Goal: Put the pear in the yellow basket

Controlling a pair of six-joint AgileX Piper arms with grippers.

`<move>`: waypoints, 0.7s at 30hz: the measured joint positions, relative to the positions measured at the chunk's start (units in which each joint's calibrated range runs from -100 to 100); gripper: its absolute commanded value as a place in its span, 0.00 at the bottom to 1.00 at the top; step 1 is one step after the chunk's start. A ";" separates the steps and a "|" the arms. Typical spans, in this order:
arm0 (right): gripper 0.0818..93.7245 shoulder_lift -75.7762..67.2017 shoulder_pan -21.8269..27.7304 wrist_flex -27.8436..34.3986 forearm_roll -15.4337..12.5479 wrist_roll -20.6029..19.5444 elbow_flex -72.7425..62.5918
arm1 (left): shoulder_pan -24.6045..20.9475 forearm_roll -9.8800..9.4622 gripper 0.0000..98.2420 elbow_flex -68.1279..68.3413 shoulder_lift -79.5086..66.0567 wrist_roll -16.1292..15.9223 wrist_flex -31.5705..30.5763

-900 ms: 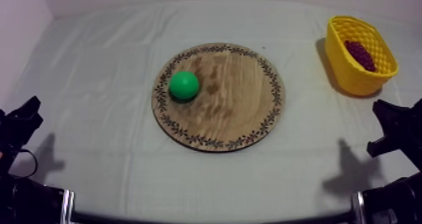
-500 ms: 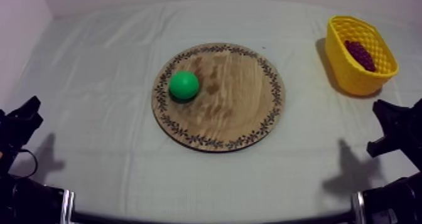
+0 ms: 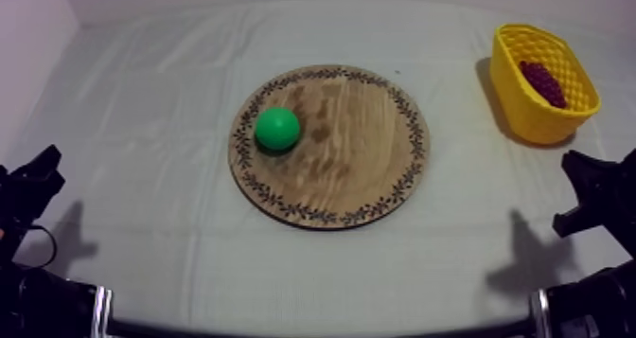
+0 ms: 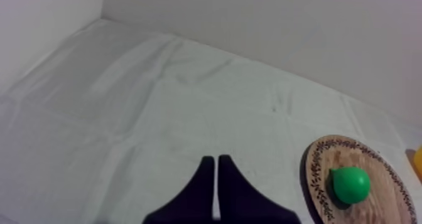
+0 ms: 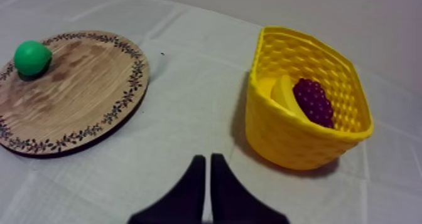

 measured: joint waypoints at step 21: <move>0.00 2.26 -1.07 -3.08 -1.82 -0.04 -2.28 | 0.00 0.00 0.00 0.00 0.00 0.00 0.00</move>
